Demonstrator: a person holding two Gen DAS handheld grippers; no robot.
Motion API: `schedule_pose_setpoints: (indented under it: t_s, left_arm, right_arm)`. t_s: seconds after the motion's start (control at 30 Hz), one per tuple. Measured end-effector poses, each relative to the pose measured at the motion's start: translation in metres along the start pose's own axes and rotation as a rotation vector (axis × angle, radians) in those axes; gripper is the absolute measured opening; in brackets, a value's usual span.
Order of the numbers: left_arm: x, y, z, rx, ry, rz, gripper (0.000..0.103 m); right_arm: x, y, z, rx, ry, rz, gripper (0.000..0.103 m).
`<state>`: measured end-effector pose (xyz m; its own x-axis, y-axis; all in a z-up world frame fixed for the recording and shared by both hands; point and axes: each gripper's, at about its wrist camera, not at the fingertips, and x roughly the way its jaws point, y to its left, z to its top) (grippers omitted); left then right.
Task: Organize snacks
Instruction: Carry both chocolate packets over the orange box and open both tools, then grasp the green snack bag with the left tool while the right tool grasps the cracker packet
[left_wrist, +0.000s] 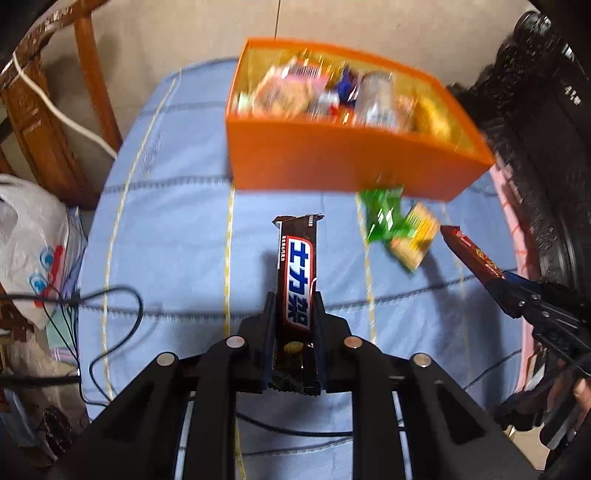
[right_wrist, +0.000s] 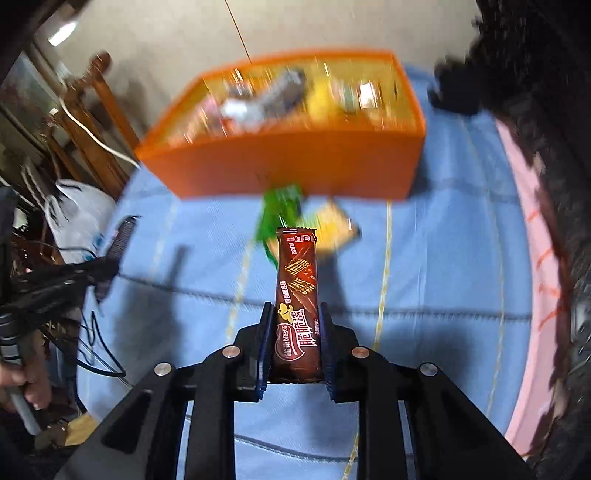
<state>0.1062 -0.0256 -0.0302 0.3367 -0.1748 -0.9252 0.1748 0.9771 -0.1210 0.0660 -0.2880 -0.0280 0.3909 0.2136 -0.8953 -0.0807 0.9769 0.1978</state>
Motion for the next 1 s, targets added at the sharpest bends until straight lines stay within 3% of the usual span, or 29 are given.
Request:
schedule_pose_setpoints:
  t_s: [0.13, 0.33, 0.53, 0.7, 0.77, 0.8, 0.83, 0.87, 0.93, 1.0]
  left_arm:
    - [-0.018, -0.006, 0.022, 0.016, -0.051, -0.021, 0.017]
    - [-0.036, -0.022, 0.087, 0.046, -0.141, -0.029, 0.017]
    - [-0.027, -0.041, 0.154, 0.081, -0.168, -0.033, 0.017]
    - [0.004, -0.049, 0.194, 0.079, -0.134, -0.012, 0.018]
    - [0.019, -0.050, 0.205, 0.073, -0.118, -0.011, 0.027]
    - [0.025, -0.050, 0.209, 0.066, -0.113, -0.006, 0.065]
    - [0.029, -0.050, 0.211, 0.062, -0.112, 0.014, 0.099]
    - [0.030, -0.050, 0.210, 0.061, -0.145, 0.068, 0.099]
    - [0.033, -0.049, 0.203, 0.084, -0.161, 0.095, 0.099]
    - [0.038, -0.047, 0.197, 0.088, -0.128, 0.102, 0.099]
  right_arm:
    - [-0.029, -0.003, 0.026, -0.019, -0.089, 0.039, 0.023]
    - [-0.057, -0.011, 0.077, -0.042, -0.212, 0.052, 0.023]
    - [-0.043, -0.016, 0.134, -0.054, -0.266, 0.023, 0.023]
    - [-0.019, -0.026, 0.171, -0.033, -0.266, 0.000, 0.023]
    - [-0.007, -0.033, 0.182, -0.019, -0.267, 0.000, 0.027]
    - [-0.003, -0.036, 0.184, -0.017, -0.273, -0.004, 0.034]
    - [0.000, -0.038, 0.186, -0.017, -0.276, -0.013, 0.053]
    - [0.001, -0.041, 0.184, -0.006, -0.286, -0.029, 0.066]
    - [-0.001, -0.043, 0.176, -0.003, -0.306, -0.006, 0.068]
    - [0.001, -0.047, 0.163, 0.010, -0.292, 0.015, 0.068]
